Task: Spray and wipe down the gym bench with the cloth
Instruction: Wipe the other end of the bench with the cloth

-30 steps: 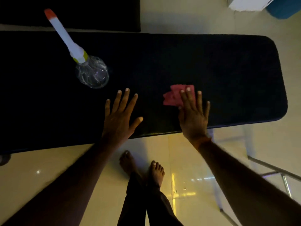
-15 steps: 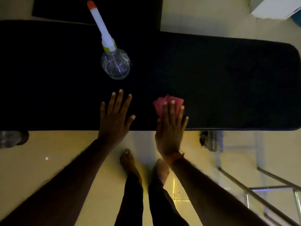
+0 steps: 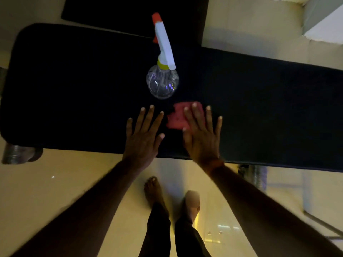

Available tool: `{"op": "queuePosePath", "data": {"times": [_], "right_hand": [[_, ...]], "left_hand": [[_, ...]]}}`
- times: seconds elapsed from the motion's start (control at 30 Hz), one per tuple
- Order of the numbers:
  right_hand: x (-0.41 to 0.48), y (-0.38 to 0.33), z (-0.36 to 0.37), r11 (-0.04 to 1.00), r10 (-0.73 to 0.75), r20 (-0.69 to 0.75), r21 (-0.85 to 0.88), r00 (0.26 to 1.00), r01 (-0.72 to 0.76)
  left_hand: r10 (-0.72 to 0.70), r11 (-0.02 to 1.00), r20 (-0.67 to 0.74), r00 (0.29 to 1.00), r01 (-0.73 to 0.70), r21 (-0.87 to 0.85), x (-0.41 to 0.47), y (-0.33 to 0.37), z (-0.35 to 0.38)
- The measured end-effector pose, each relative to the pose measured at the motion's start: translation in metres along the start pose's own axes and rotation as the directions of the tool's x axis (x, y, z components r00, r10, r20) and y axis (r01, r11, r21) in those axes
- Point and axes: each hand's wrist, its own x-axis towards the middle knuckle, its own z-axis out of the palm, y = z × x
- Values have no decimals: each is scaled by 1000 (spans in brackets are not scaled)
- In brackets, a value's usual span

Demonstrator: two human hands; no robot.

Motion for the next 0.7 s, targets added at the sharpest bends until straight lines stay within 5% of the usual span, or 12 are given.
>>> {"op": "queuePosePath", "data": {"times": [0.1, 0.23, 0.4, 0.57, 0.7], "right_hand": [[22, -27, 1, 954, 282, -6, 111, 959, -279], [-3, -25, -1, 998, -42, 62, 58, 997, 38], [78, -10, -14, 970, 216, 78, 96, 973, -223], [18, 0, -22, 992, -107, 152, 86, 983, 94], [80, 25, -30, 998, 64, 113, 2, 991, -65]], "left_hand": [[28, 999, 22, 999, -29, 33, 3, -5, 1], [37, 999, 48, 998, -38, 25, 6, -4, -4], [104, 993, 51, 993, -106, 50, 16, -5, -6], [128, 991, 93, 987, -132, 36, 29, 11, -11], [85, 994, 85, 993, -90, 60, 31, 22, -6]]}}
